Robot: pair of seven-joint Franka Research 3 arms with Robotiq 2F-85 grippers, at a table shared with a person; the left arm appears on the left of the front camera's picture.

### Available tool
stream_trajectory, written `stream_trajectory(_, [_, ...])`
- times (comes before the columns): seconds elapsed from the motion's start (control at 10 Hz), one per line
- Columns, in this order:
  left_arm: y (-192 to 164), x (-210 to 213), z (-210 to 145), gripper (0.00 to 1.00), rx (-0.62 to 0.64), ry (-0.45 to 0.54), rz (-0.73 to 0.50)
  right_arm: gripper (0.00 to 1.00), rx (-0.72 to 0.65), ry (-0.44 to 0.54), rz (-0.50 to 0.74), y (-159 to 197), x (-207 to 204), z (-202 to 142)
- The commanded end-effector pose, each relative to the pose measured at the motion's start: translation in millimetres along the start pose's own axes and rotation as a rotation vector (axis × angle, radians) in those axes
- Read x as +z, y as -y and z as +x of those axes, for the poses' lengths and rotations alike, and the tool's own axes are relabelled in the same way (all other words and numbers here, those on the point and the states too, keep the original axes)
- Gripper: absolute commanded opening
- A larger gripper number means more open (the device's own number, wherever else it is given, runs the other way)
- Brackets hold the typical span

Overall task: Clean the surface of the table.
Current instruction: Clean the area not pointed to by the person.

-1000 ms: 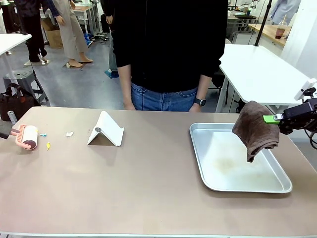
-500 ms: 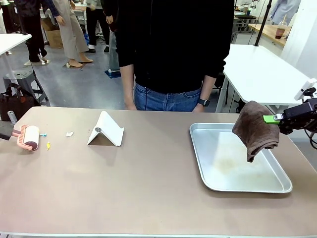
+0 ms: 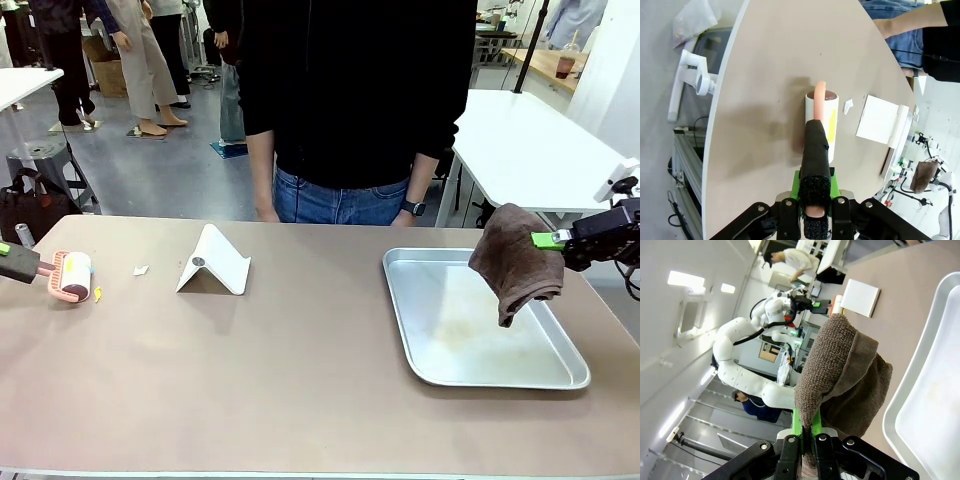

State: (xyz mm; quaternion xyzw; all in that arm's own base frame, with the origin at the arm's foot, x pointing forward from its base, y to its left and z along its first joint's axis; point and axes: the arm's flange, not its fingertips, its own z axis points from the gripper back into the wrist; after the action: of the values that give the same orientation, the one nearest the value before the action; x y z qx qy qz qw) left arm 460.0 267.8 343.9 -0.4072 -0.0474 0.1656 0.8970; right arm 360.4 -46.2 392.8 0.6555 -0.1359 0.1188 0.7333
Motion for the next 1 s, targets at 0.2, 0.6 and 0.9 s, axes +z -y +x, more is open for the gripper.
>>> stream_trajectory(0.2, [13,-38,11,0.22,-0.039,-0.108,0.024,0.08,0.007,0.009,0.003,-3,-1,0])
stream_trajectory(0.6, [51,-71,27,0.22,-0.111,-0.16,0.018,0.08,0.007,0.009,0.003,-3,-1,0])
stream_trajectory(0.9, [63,-81,33,0.22,-0.129,-0.168,0.003,0.08,0.007,0.009,0.003,-3,-1,0])
